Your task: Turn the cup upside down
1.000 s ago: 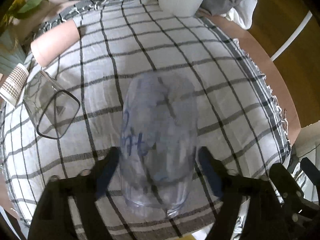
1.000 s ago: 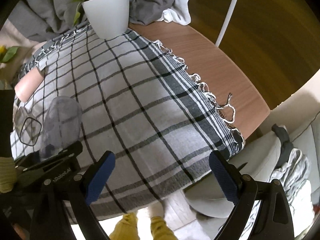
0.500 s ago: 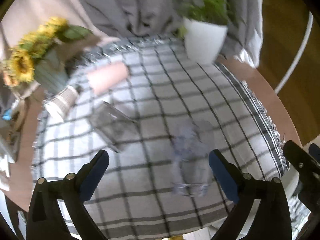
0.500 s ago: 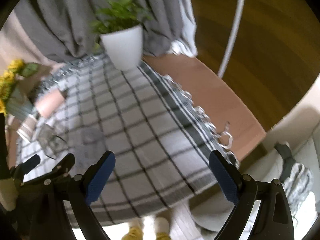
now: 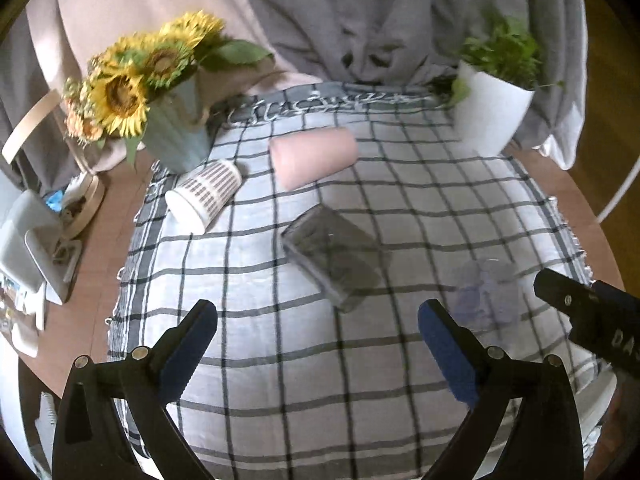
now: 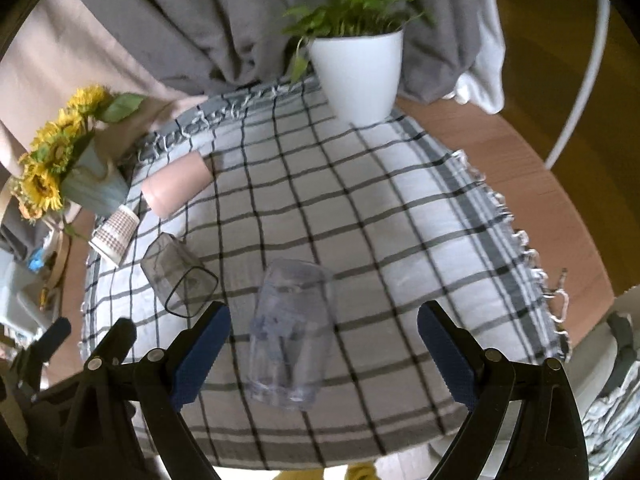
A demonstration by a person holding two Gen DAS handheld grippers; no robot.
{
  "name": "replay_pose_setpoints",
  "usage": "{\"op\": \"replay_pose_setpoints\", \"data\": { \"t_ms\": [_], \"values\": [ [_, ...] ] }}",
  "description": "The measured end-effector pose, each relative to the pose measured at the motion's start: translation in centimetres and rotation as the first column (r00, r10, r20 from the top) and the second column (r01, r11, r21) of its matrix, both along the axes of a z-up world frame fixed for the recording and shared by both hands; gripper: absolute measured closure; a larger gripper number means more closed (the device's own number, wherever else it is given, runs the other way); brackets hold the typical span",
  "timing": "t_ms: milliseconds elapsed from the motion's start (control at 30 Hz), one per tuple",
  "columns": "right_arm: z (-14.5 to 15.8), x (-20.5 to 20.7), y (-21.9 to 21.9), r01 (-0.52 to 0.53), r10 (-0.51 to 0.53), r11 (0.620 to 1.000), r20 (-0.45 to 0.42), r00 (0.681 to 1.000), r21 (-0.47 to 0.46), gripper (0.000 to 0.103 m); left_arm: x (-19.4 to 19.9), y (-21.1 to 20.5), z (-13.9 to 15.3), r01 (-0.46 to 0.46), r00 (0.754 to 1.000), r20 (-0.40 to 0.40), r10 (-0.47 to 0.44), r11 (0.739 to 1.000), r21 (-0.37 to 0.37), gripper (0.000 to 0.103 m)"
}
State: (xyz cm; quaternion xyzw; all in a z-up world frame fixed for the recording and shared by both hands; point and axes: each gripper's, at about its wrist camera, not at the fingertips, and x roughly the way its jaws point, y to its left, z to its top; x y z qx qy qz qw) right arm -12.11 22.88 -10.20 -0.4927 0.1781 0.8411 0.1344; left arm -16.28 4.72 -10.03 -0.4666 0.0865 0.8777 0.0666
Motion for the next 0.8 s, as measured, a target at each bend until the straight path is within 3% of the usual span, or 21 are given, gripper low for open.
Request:
{"op": "replay_pose_setpoints", "data": {
  "t_ms": [433,600,800],
  "values": [
    [-5.2,-5.9,0.0,-0.024,0.044,0.993,0.178,0.983,-0.114,0.014,-3.4,-1.3,-2.8,-0.04,0.998,0.039,0.039,0.999,0.006,0.001],
    [-7.5,-7.0,0.8,0.023,0.028,0.98,0.247,0.969,-0.2,0.021,-4.2,-1.2,-3.5,-0.029,0.998,0.05,0.029,1.0,0.004,0.001],
    [-9.1,-7.7,1.0,0.044,0.025,0.971,0.285,0.958,-0.234,0.029,-4.7,-0.9,-4.4,-0.016,0.997,0.072,0.016,1.0,0.001,0.001]
  ]
}}
